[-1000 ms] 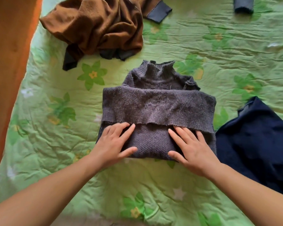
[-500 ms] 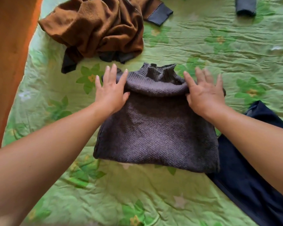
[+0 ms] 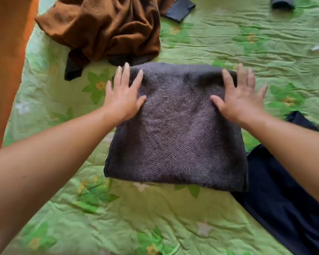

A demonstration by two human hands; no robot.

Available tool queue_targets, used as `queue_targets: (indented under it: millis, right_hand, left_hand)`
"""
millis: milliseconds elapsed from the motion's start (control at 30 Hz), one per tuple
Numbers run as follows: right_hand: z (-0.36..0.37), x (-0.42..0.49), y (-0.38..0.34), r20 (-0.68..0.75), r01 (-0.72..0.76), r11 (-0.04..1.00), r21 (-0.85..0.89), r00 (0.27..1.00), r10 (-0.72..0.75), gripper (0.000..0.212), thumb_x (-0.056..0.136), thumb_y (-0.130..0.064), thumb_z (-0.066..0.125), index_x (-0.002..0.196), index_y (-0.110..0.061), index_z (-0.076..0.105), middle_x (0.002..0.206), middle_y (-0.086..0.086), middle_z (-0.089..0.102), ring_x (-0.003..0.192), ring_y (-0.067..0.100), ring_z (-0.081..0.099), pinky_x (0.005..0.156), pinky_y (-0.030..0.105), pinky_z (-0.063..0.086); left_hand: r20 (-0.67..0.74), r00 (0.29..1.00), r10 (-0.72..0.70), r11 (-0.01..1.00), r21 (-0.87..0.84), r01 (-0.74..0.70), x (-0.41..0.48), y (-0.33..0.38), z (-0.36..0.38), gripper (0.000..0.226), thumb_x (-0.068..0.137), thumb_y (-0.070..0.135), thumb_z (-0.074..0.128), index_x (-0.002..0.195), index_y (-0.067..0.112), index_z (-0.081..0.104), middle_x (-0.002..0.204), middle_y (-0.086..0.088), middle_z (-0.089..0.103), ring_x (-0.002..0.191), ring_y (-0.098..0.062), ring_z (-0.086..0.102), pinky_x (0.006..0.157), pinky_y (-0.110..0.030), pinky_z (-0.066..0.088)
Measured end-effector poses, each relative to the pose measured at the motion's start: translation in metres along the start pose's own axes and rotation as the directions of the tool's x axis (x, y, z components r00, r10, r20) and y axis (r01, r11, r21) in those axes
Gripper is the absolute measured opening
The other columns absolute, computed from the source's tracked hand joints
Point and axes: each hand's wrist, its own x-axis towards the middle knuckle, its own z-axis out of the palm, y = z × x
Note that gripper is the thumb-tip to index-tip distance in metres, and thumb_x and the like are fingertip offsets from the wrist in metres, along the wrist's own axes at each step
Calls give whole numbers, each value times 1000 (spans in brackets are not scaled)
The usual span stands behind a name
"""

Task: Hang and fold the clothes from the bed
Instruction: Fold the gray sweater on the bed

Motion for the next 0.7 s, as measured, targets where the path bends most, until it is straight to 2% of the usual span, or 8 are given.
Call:
queue_targets:
  millis: [67,133,200,267,367,467,600,700]
  right_hand:
    - [17,-24,-3,42,-148,969,197,989,142,86,94,-64,47,160,-27,7,168,13,-8,154,36,-3,112,76,14]
    - [37,-59,-12,-58,-40,981,189,997,52,81,95,-60,47,160,-22,17,168,17,-2,155,37,0,115,74,11]
    - [64,-105,-20,-114,268,960,85,959,-258,73,97,-60,42,158,-21,31,168,16,9,155,36,6,117,71,7]
    - [94,-152,-22,-2,433,901,0,901,-433,71,99,-65,25,157,-26,33,169,11,11,156,33,7,117,71,11]
    - [118,-180,-22,107,409,911,-56,910,-402,71,100,-66,9,160,-31,25,170,8,4,156,33,3,117,70,12]
    - [106,-174,-28,69,395,916,-65,918,-391,72,99,-66,19,160,-28,25,170,11,5,156,34,1,117,71,9]
    - [97,-192,-18,-60,614,783,-100,782,-621,83,89,-69,41,156,-20,37,162,17,30,149,36,29,112,70,25]
    - [103,-206,-5,-67,632,757,-162,759,-648,66,87,-32,42,152,-19,38,136,20,53,117,40,53,92,56,45]
  left_hand:
    - [59,992,-112,972,-201,122,-22,6,15,79,97,58,47,159,35,5,167,-13,-12,154,-33,-5,118,-61,20]
    - [22,989,-149,950,-275,149,-52,20,30,78,97,60,44,160,34,6,166,-13,-14,154,-32,-8,120,-63,14]
    - [-39,999,-31,978,-205,22,-92,33,49,77,96,62,39,160,36,5,166,-11,-16,154,-30,-12,120,-62,5]
    - [-18,994,111,991,-72,-111,-134,41,73,74,96,66,29,159,39,3,167,-12,-16,154,-30,-14,120,-65,4]
    - [39,993,109,992,52,-111,-163,42,101,71,96,69,19,159,41,1,167,-15,-12,154,-33,-11,118,-67,7]
    - [64,994,84,995,44,-87,-157,45,90,71,95,69,15,158,41,-3,166,-14,-17,153,-32,-16,118,-67,2]
    - [-39,966,257,966,2,-257,-184,44,75,82,90,75,32,160,37,9,168,-15,-2,155,-30,-1,119,-65,6]
    - [-23,934,358,931,88,-355,-215,29,88,96,75,66,67,156,32,28,159,-15,29,147,-32,29,114,-65,26]
